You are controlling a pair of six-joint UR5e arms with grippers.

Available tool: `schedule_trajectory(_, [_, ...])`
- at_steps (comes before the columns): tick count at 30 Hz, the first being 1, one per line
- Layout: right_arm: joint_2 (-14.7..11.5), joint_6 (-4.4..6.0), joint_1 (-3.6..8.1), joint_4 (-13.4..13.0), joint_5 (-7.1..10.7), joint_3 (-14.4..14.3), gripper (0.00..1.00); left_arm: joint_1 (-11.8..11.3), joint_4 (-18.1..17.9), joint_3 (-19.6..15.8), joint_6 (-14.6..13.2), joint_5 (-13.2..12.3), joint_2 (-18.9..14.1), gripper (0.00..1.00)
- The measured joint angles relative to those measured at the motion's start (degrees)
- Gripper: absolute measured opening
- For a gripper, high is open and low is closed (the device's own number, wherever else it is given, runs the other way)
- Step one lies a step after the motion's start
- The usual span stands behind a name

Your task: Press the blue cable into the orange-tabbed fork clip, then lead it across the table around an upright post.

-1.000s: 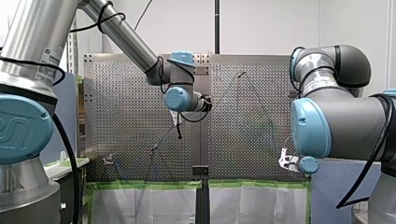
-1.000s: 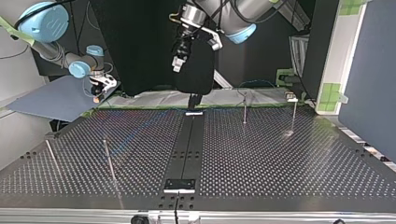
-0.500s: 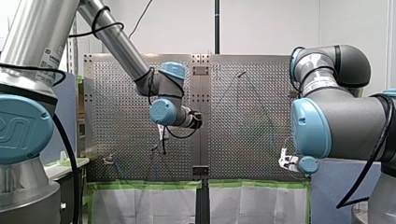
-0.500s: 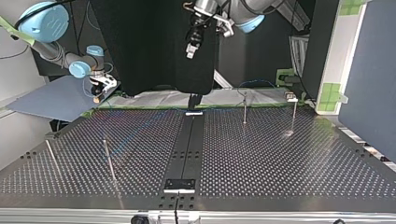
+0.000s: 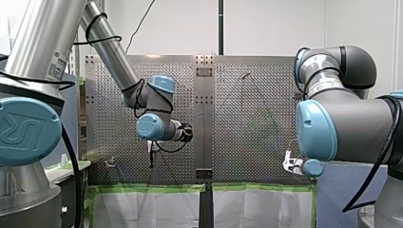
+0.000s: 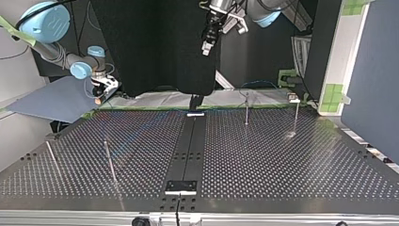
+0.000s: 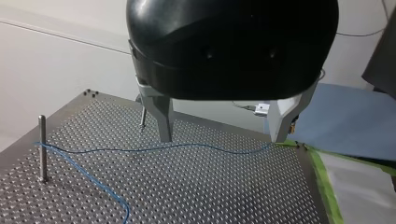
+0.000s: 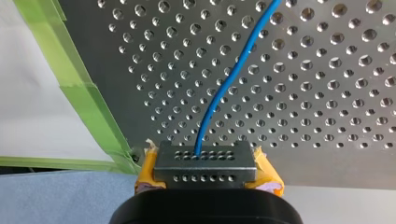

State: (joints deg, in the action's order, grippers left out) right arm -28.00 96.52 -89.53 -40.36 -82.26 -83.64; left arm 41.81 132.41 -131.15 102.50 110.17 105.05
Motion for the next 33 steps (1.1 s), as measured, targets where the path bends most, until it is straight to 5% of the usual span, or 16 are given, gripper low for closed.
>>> schedule_trajectory(9, [0.0,0.00,-0.32,0.2,0.00,0.0,0.00,-4.9,-5.0,-4.9,-4.6,-4.8,0.0,1.00])
schedule_trajectory(18, [0.0,0.08,-0.33,0.3,-0.02,0.0,0.00,-9.3,-9.4,-6.2,-5.4,-6.3,0.0,1.00])
schedule_trajectory(33, [0.0,0.00,-0.26,0.3,-0.01,0.0,0.00,-10.3,-11.7,-6.2,-5.4,-6.9,0.0,1.00])
